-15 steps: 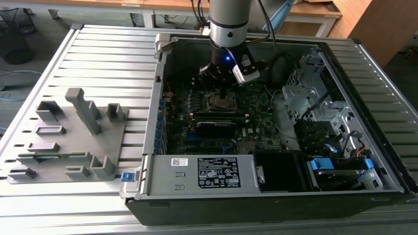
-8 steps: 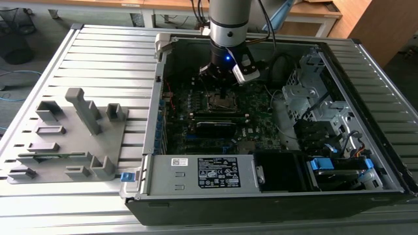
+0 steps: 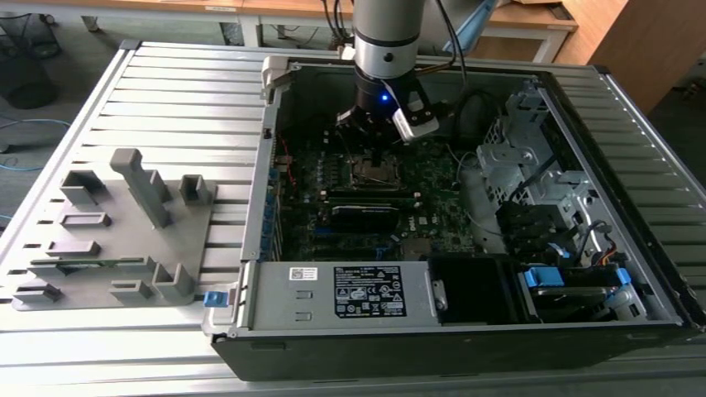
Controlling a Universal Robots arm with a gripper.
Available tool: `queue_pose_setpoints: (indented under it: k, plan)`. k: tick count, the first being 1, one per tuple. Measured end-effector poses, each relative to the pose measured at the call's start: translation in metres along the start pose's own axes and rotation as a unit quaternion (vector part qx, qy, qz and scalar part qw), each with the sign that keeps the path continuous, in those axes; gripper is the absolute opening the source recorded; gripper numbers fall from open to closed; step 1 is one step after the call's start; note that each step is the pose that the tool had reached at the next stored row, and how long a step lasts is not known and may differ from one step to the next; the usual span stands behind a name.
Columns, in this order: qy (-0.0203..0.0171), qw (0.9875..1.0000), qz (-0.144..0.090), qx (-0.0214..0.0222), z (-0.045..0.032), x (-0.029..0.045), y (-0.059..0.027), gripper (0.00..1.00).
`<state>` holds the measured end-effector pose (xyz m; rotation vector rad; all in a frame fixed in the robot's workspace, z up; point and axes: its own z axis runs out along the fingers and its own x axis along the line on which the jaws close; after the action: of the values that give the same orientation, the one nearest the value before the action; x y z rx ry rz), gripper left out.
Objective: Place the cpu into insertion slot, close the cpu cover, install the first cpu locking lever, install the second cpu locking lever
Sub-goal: 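Install the first cpu locking lever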
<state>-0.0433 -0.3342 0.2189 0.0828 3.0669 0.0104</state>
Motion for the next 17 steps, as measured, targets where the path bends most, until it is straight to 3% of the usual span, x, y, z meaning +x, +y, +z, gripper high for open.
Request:
queue_pose_setpoints:
  k: [17]
  plan:
    - [-0.0004, 1.0, 0.0, -0.0001, -0.0002, 0.0046, -0.0002, 0.11]
